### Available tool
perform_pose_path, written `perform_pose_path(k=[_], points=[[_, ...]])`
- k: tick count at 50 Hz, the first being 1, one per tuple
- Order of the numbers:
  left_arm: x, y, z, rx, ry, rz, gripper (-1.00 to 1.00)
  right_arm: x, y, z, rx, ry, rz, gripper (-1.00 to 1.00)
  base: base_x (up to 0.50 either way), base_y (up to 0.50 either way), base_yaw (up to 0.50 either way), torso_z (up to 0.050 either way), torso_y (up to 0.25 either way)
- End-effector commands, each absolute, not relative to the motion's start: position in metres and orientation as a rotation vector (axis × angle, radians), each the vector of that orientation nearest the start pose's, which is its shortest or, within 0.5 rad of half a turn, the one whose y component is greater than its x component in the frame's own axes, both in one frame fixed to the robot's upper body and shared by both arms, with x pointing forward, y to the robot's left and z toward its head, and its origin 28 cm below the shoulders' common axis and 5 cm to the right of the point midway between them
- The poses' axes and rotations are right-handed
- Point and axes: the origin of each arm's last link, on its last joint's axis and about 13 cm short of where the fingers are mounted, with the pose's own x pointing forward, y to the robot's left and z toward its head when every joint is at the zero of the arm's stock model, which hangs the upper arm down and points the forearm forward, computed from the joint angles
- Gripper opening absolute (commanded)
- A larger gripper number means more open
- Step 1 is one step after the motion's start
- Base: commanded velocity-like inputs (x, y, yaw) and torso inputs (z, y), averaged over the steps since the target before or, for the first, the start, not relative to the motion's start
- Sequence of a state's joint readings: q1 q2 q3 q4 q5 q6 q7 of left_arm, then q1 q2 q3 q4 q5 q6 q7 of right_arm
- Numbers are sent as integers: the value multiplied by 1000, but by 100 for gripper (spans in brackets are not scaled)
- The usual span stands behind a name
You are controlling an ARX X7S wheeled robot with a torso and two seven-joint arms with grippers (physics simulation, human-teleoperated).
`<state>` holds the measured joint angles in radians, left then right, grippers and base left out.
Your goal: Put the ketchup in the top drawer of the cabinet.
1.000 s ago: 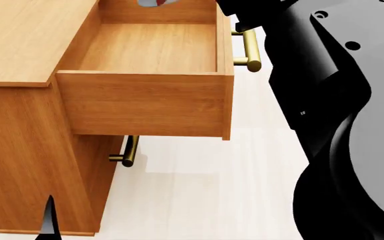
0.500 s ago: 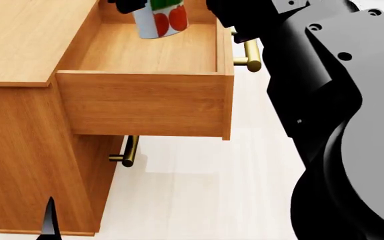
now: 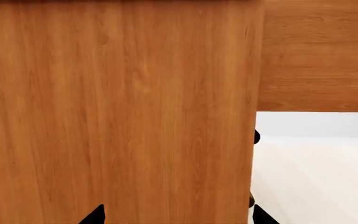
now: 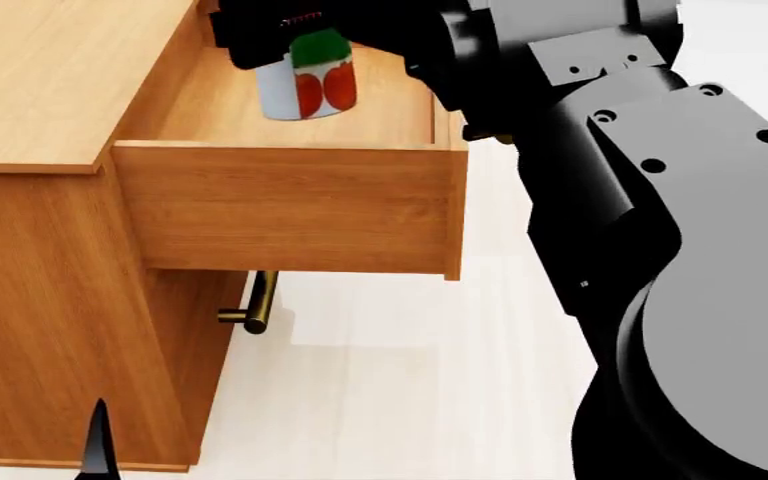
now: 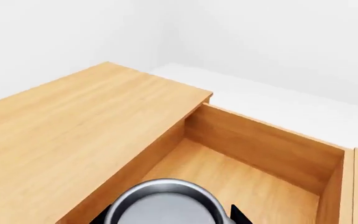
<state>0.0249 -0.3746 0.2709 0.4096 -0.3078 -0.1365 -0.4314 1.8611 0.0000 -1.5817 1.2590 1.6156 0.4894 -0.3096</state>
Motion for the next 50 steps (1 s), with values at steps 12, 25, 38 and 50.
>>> perform_pose_path(k=[12,25,38,50], points=[[193,216,75,1,-136,50,100,418,-49,329,-59,244,627,-100,0,0,0,0,0],[194,217,74,1,-134,53,100,419,-48,322,-69,252,630,-100,0,0,0,0,0],[193,217,74,1,-134,56,100,420,-48,318,-78,261,632,-100,0,0,0,0,1],[194,217,74,0,-133,58,100,420,-48,315,-79,261,637,-100,0,0,0,0,0]])
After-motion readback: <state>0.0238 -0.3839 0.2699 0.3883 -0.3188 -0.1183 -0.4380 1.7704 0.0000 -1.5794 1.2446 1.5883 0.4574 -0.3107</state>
